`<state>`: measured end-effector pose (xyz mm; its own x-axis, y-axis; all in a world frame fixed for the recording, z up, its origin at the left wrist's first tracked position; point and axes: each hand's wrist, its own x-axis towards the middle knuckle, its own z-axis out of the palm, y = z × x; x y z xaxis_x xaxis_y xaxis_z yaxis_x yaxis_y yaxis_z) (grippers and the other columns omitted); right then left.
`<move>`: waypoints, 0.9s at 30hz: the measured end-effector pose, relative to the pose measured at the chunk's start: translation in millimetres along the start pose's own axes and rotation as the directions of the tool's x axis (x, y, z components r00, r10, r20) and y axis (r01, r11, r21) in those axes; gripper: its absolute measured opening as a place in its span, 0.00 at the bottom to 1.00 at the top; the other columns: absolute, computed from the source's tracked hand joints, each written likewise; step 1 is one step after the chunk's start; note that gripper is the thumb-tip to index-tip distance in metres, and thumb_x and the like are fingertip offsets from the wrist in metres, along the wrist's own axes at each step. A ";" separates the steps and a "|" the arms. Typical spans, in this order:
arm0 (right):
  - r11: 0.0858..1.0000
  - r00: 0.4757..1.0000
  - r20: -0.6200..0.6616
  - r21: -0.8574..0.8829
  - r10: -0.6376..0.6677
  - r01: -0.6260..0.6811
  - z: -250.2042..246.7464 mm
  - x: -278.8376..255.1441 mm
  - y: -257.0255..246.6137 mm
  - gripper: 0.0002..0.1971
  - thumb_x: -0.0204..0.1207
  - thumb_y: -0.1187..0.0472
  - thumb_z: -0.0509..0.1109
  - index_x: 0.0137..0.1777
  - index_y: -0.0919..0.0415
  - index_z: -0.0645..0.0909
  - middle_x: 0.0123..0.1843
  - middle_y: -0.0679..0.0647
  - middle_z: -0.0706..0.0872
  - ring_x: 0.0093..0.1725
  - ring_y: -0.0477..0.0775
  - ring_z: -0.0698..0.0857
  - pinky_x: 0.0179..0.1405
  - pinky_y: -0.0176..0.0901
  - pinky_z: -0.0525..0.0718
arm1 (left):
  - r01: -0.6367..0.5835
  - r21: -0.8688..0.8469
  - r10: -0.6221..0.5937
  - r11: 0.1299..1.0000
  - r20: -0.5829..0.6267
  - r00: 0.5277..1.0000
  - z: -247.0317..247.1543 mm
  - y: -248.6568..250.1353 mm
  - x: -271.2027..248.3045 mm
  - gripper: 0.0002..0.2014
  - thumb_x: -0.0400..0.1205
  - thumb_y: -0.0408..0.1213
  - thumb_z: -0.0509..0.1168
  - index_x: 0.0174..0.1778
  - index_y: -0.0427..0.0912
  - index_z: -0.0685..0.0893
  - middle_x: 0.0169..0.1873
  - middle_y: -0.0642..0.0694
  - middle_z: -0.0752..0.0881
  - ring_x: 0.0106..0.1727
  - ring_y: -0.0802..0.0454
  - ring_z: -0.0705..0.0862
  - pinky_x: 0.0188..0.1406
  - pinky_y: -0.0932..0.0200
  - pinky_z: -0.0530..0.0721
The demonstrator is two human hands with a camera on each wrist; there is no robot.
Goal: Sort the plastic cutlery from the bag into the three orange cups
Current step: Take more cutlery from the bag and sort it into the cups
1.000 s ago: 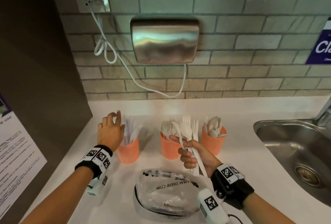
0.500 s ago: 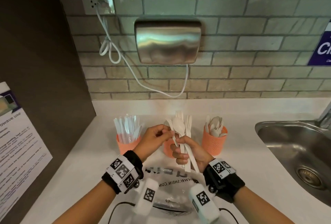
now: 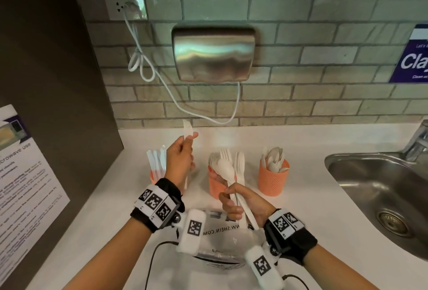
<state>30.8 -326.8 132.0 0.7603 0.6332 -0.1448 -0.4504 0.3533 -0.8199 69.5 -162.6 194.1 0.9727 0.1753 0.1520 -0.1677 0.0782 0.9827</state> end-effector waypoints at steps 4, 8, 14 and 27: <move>0.999 0.997 0.080 0.041 0.010 -0.013 2.5 -3.4 -3.4 0.27 0.60 0.61 0.74 0.63 0.53 0.79 0.17 0.45 0.69 0.14 0.40 0.65 0.12 0.29 0.67 | 0.141 0.127 -0.160 0.982 0.156 0.975 0.6 -11.1 -8.9 0.21 0.88 0.48 0.48 0.56 0.43 0.84 0.26 0.51 0.66 0.22 0.61 0.63 0.18 0.70 0.61; 0.999 0.993 0.116 0.012 0.031 -0.032 12.6 -12.0 -7.1 0.07 0.69 0.59 0.68 0.39 0.49 0.88 0.15 0.43 0.70 0.14 0.38 0.67 0.14 0.28 0.65 | 0.240 0.083 -0.253 0.967 0.284 0.925 4.2 -16.1 -27.0 0.10 0.86 0.39 0.55 0.47 0.42 0.80 0.27 0.48 0.71 0.23 0.59 0.75 0.27 0.65 0.75; 0.989 0.998 0.018 -0.138 0.052 -0.049 18.8 -19.9 -1.4 0.12 0.68 0.63 0.60 0.33 0.50 0.83 0.14 0.42 0.66 0.15 0.39 0.63 0.17 0.29 0.62 | 0.324 -0.090 -0.270 0.942 0.371 0.888 9.1 -7.8 -39.1 0.10 0.83 0.38 0.60 0.37 0.42 0.71 0.19 0.53 0.67 0.15 0.62 0.62 0.11 0.70 0.56; 0.826 0.929 -0.268 -0.560 -0.257 0.066 20.1 -34.1 9.7 0.10 0.78 0.72 0.61 0.50 0.55 0.75 0.19 0.46 0.72 0.15 0.42 0.65 0.14 0.32 0.65 | -0.024 -0.015 0.028 1.000 0.284 0.958 10.1 2.7 -53.7 0.10 0.82 0.26 0.61 0.56 0.26 0.82 0.12 0.59 0.77 0.14 0.69 0.72 0.16 0.79 0.67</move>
<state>-9.0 -331.1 140.1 0.9470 0.3129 -0.0725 -0.0591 -0.0519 -0.9969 18.5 -181.7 189.7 0.9732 -0.1085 0.2027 -0.1936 0.0883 0.9771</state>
